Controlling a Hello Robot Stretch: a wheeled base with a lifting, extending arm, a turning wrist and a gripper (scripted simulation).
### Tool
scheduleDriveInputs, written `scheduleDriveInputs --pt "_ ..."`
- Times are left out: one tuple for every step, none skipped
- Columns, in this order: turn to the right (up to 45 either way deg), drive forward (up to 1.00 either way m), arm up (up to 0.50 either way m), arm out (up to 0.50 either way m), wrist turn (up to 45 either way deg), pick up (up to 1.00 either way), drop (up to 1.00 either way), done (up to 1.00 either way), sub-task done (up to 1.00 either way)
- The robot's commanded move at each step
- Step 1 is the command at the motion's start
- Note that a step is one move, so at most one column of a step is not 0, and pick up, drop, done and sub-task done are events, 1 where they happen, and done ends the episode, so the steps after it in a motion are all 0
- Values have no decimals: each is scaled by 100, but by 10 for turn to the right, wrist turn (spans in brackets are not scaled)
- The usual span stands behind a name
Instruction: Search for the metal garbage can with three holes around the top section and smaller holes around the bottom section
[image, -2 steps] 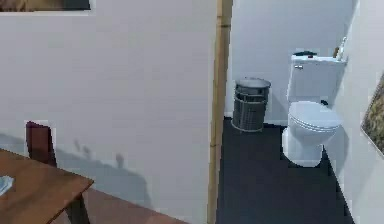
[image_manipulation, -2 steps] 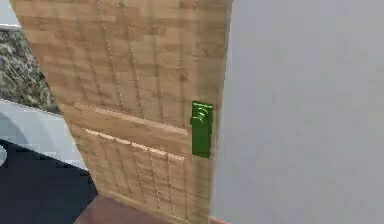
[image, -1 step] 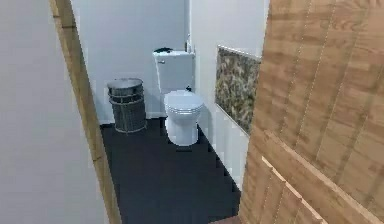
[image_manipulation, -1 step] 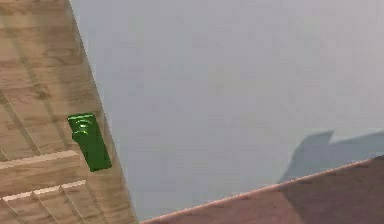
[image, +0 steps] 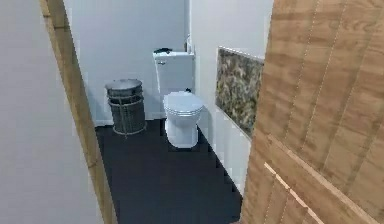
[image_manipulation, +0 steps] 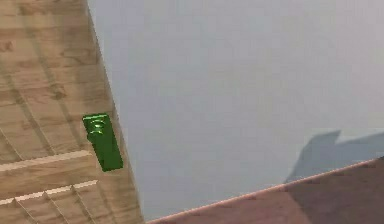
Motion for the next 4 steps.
scheduleDriveInputs --pt "-90 0 0 0 0 0 0 0 0" --pt "0 100 0 0 0 0 0 0 0" --pt "-30 0 0 0 0 0 0 0 0" --pt "0 65 0 0 0 0 0 0 0"
